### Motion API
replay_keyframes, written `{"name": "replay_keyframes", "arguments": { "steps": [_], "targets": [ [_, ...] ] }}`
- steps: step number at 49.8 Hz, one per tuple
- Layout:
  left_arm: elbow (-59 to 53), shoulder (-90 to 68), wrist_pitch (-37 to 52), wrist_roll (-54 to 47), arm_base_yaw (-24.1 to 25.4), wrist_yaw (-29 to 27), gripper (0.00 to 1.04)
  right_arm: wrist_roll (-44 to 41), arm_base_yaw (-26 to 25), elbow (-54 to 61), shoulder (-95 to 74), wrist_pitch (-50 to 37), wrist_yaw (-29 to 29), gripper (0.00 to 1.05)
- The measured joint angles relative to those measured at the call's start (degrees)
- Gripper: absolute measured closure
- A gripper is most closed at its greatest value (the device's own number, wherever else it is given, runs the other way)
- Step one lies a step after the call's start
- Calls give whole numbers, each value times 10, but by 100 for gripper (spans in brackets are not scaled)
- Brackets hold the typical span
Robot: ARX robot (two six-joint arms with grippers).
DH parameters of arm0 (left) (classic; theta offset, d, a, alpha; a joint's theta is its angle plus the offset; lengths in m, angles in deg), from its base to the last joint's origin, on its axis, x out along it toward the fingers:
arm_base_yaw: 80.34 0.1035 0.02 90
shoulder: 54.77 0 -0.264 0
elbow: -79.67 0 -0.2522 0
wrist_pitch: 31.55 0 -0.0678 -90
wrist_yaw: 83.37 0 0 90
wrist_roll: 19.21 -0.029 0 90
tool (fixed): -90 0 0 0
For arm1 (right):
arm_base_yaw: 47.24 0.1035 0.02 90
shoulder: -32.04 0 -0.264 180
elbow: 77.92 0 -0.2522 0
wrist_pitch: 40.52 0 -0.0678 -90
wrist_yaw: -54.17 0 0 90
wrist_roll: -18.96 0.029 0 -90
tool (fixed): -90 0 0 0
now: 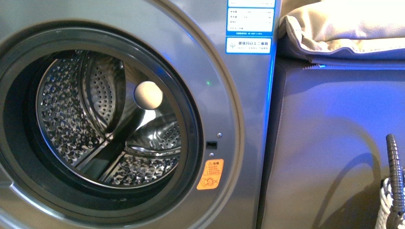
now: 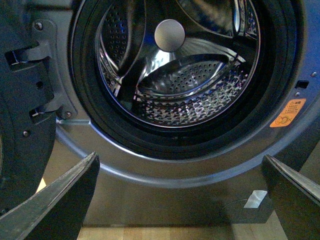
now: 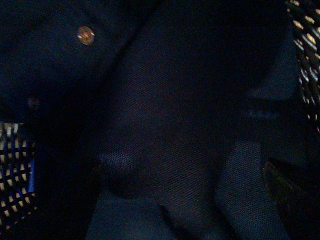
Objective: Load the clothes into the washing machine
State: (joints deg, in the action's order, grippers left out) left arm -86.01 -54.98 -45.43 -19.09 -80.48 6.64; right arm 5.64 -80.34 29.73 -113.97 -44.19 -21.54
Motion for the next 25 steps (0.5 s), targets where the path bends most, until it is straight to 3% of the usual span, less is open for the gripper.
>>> {"name": "replay_keyframes", "arguments": {
  "steps": [25],
  "targets": [
    [0,0,0,0,0,0,7,-4,0,-32,-105,-47,-26,7]
  ]
}}
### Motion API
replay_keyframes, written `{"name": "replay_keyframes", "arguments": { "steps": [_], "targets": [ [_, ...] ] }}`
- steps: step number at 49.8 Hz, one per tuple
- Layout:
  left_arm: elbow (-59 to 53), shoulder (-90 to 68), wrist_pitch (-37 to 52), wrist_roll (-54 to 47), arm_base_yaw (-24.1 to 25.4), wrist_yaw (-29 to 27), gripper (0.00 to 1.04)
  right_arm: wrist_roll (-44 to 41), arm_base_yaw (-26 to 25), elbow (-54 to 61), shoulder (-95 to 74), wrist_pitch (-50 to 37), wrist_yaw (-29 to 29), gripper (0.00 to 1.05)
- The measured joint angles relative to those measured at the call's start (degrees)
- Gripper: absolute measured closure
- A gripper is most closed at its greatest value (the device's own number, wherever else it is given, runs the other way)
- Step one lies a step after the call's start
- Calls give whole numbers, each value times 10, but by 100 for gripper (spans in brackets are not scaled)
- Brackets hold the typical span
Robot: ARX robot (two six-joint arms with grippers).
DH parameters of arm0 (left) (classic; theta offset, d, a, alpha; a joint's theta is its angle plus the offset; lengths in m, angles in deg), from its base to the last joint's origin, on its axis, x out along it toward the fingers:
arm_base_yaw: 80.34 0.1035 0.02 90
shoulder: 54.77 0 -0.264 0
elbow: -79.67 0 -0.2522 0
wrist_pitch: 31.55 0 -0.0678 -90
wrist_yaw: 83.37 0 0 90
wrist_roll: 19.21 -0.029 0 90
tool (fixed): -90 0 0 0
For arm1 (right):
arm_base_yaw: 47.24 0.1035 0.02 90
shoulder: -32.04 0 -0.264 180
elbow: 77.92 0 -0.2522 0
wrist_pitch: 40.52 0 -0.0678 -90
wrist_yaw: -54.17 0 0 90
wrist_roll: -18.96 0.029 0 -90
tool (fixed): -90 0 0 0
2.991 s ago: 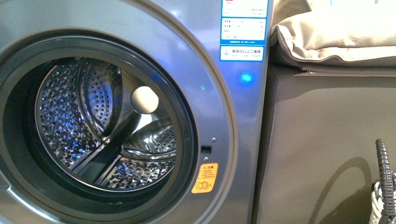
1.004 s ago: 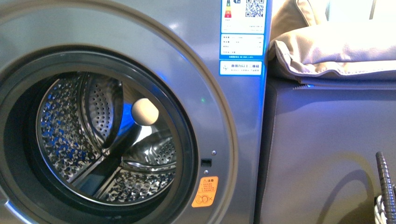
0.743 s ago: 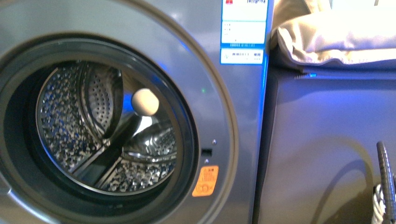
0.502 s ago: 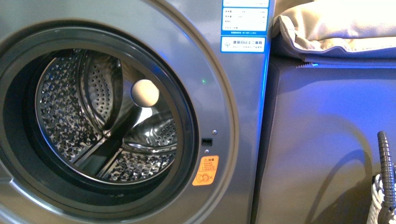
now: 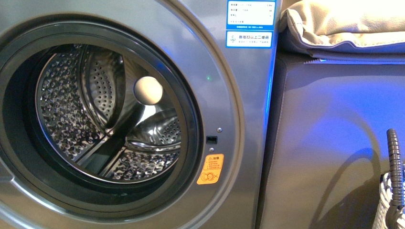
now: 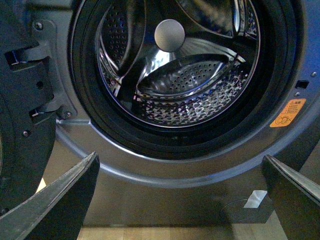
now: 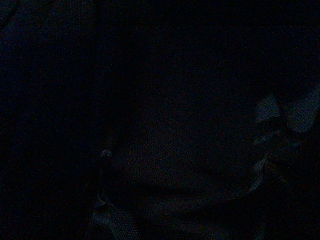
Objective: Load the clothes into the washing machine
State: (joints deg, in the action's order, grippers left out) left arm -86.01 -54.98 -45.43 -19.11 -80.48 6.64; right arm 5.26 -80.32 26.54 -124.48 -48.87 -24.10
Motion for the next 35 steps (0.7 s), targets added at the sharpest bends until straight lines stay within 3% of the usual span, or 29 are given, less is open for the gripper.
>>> {"name": "replay_keyframes", "arguments": {
  "steps": [35],
  "targets": [
    [0,0,0,0,0,0,7,-14,7,-16,-78,-57,-9,7]
  ]
}}
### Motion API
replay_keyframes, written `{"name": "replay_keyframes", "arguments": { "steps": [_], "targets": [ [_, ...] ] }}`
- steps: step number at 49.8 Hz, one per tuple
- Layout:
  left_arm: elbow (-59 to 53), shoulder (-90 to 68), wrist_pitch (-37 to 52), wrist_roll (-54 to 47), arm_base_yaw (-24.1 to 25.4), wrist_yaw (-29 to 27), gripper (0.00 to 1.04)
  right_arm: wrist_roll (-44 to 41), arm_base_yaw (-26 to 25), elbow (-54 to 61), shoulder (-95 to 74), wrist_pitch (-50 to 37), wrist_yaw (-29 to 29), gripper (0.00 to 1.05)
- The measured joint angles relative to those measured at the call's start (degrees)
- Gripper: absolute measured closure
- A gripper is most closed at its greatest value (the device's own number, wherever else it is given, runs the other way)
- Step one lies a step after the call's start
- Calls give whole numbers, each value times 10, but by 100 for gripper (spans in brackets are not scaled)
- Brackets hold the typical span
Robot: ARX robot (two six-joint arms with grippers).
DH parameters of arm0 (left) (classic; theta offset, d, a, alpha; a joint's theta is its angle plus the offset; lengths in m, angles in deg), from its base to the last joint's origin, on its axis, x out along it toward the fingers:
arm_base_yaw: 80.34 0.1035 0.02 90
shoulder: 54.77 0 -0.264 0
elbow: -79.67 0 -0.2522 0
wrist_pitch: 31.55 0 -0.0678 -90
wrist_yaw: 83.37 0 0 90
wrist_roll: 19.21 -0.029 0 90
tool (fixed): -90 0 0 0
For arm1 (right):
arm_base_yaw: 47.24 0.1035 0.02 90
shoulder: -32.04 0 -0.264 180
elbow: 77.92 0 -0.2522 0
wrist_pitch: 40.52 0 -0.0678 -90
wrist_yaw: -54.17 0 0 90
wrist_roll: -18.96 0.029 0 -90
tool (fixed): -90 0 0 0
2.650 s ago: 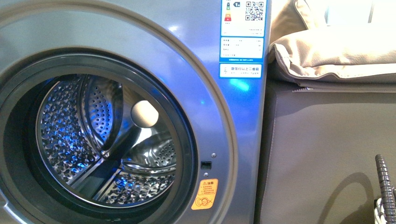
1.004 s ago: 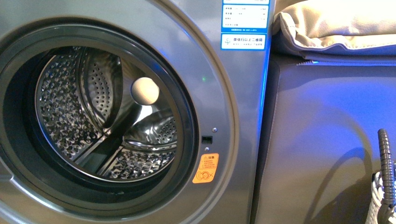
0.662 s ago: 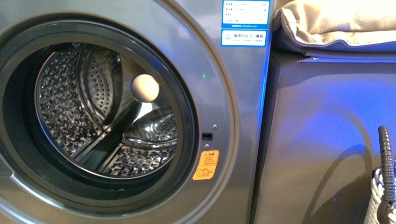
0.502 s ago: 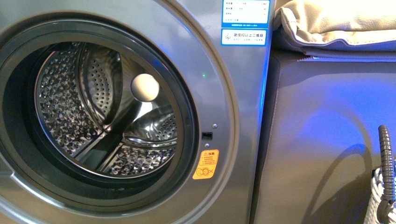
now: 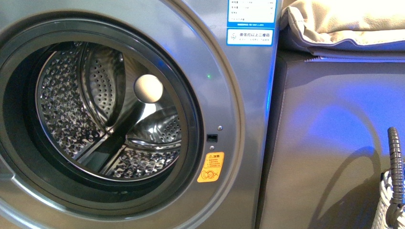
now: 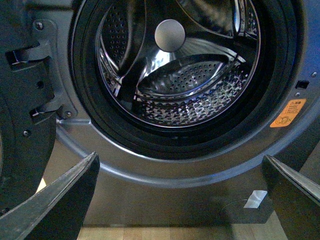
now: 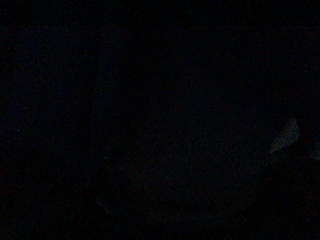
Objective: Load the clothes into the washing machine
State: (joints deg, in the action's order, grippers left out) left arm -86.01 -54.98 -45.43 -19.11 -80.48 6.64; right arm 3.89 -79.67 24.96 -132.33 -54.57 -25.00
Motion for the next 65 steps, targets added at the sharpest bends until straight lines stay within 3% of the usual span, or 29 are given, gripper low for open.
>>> {"name": "replay_keyframes", "arguments": {
  "steps": [37,54,59,65],
  "targets": [
    [0,0,0,0,0,0,7,-12,-17,-21,-19,4,18,8],
    [0,0,0,0,0,0,7,-5,-23,-6,-11,-16,24,55],
    [0,0,0,0,0,0,7,13,-23,21,20,-22,33,74],
    [0,0,0,0,0,0,7,25,-20,55,61,-30,47,87]
  ]
}}
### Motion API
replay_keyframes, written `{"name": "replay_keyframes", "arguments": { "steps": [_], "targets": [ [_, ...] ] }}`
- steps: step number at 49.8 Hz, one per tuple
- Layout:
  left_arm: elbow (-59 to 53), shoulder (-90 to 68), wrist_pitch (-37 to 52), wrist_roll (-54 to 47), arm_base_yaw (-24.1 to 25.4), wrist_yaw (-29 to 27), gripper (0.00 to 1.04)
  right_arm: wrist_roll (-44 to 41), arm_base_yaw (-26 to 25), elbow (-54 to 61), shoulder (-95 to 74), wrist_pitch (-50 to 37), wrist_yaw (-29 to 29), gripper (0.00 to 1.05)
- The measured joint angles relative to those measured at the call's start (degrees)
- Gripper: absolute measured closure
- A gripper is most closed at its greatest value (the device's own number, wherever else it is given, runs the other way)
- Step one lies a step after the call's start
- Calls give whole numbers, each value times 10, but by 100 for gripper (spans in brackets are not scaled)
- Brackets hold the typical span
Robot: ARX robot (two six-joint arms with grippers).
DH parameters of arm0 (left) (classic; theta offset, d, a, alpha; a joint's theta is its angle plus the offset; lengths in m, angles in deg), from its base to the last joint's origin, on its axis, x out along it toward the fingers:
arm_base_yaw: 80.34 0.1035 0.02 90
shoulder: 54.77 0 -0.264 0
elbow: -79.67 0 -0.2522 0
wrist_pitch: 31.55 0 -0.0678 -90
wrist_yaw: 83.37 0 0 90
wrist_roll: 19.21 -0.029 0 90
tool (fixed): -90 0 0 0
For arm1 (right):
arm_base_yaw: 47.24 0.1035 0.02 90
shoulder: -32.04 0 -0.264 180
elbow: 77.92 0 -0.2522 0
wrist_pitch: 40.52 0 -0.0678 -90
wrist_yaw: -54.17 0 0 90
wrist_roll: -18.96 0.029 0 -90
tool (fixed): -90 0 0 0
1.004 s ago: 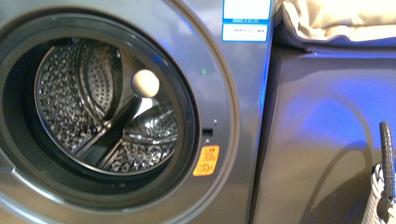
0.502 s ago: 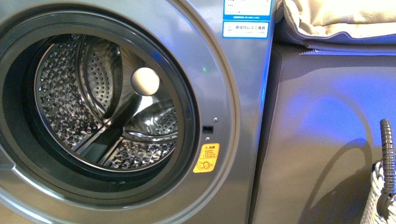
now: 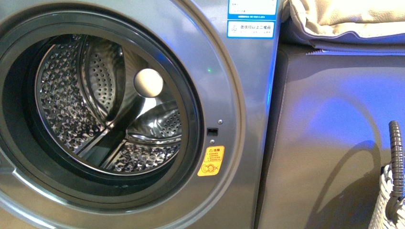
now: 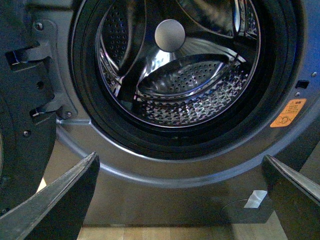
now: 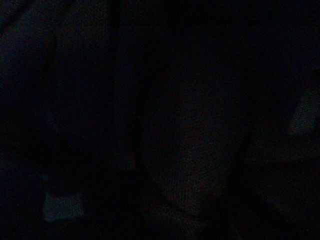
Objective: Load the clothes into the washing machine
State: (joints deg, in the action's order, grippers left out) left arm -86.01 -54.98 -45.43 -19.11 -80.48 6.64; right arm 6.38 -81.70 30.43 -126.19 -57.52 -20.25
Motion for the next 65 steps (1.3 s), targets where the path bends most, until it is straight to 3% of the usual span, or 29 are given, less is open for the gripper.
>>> {"name": "replay_keyframes", "arguments": {
  "steps": [6,19,38,48,65],
  "targets": [
    [0,0,0,0,0,0,7,-2,2,52,77,-20,9,92],
    [0,0,0,0,0,0,7,-33,-5,158,285,-42,65,93],
    [0,0,0,0,0,0,7,-31,9,216,645,36,158,93],
    [0,0,0,0,0,0,7,-5,24,157,793,96,187,93],
    [0,0,0,0,0,0,7,30,65,-44,856,163,185,93]
  ]
}}
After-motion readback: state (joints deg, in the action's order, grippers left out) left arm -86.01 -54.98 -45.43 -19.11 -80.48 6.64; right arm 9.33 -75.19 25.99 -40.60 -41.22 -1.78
